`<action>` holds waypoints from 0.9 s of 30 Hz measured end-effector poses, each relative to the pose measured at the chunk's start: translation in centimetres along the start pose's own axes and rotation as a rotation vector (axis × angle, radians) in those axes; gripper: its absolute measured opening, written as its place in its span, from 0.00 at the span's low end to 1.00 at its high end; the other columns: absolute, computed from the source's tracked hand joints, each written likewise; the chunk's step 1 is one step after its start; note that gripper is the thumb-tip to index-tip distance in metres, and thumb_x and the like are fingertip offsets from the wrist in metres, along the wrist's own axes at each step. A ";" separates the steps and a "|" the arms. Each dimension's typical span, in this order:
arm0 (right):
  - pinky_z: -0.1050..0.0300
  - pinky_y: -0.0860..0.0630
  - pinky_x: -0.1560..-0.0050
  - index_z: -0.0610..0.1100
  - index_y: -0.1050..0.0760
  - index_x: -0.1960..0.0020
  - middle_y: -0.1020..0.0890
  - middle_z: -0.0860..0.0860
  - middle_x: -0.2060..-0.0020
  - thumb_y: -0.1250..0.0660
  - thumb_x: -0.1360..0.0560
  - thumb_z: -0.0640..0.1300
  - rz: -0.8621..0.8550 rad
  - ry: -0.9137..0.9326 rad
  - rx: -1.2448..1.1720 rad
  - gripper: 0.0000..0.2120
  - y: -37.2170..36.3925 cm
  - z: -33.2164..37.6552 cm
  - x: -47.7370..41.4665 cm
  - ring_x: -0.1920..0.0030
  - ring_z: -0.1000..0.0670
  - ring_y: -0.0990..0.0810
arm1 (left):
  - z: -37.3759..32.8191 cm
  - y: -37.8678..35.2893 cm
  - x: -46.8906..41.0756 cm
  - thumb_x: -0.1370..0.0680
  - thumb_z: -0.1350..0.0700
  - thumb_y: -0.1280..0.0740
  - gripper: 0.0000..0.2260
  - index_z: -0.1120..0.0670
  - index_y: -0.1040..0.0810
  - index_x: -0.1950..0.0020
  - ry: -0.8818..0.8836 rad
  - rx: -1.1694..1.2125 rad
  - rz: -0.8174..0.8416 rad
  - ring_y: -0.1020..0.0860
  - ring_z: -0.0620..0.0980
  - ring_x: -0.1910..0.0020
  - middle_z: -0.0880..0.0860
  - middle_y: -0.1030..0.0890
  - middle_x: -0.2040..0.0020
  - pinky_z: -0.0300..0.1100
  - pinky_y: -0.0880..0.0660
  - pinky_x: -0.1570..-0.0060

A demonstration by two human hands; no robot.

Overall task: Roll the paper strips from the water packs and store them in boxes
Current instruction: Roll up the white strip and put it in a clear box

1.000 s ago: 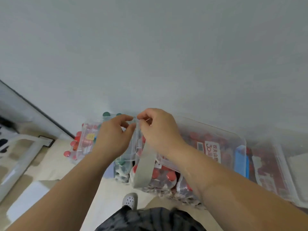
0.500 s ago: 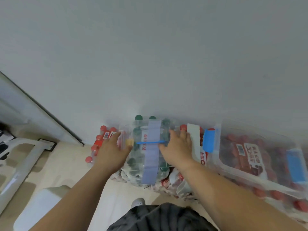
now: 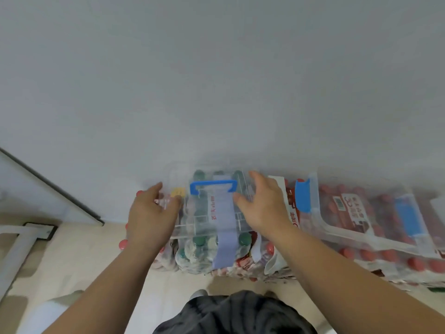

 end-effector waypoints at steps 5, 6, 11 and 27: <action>0.59 0.35 0.31 0.53 0.40 0.22 0.36 0.52 0.31 0.35 0.22 0.62 -0.124 0.132 0.027 0.33 5.3 0.3 3.8 0.34 0.55 0.35 | -3.8 2.1 0.2 0.26 0.46 0.29 0.19 0.48 0.20 0.35 -0.079 0.281 -0.109 0.20 0.50 0.58 0.47 0.17 0.51 0.48 0.21 0.49; 0.62 0.38 0.34 0.53 0.39 0.22 0.36 0.53 0.32 0.35 0.22 0.62 -0.147 0.132 0.022 0.32 6.5 0.0 4.3 0.36 0.57 0.36 | -4.9 2.1 0.5 0.25 0.47 0.29 0.18 0.47 0.20 0.36 -0.097 0.318 -0.109 0.21 0.49 0.60 0.47 0.17 0.52 0.46 0.22 0.52; 0.57 0.32 0.35 0.56 0.34 0.26 0.34 0.56 0.38 0.35 0.25 0.64 -0.303 0.044 -0.098 0.30 12.3 -4.0 4.8 0.37 0.54 0.30 | -11.4 -0.5 3.4 0.24 0.51 0.28 0.14 0.47 0.19 0.38 -0.187 0.392 -0.050 0.26 0.45 0.66 0.47 0.18 0.56 0.32 0.28 0.62; 0.56 0.29 0.42 0.54 0.22 0.36 0.24 0.54 0.42 0.27 0.24 0.51 -0.372 -0.106 -0.249 0.18 24.9 -26.6 4.1 0.44 0.53 0.24 | -23.4 -19.3 12.2 0.25 0.45 0.28 0.23 0.49 0.23 0.31 -0.336 0.010 0.154 0.20 0.43 0.54 0.47 0.17 0.45 0.41 0.24 0.48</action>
Point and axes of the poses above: each hand's wrist, its own x-axis away from the middle knuckle, its own y-axis out of the back of the hand, z = x × y, the point moved 4 cm from there along -x, towards the middle knuckle
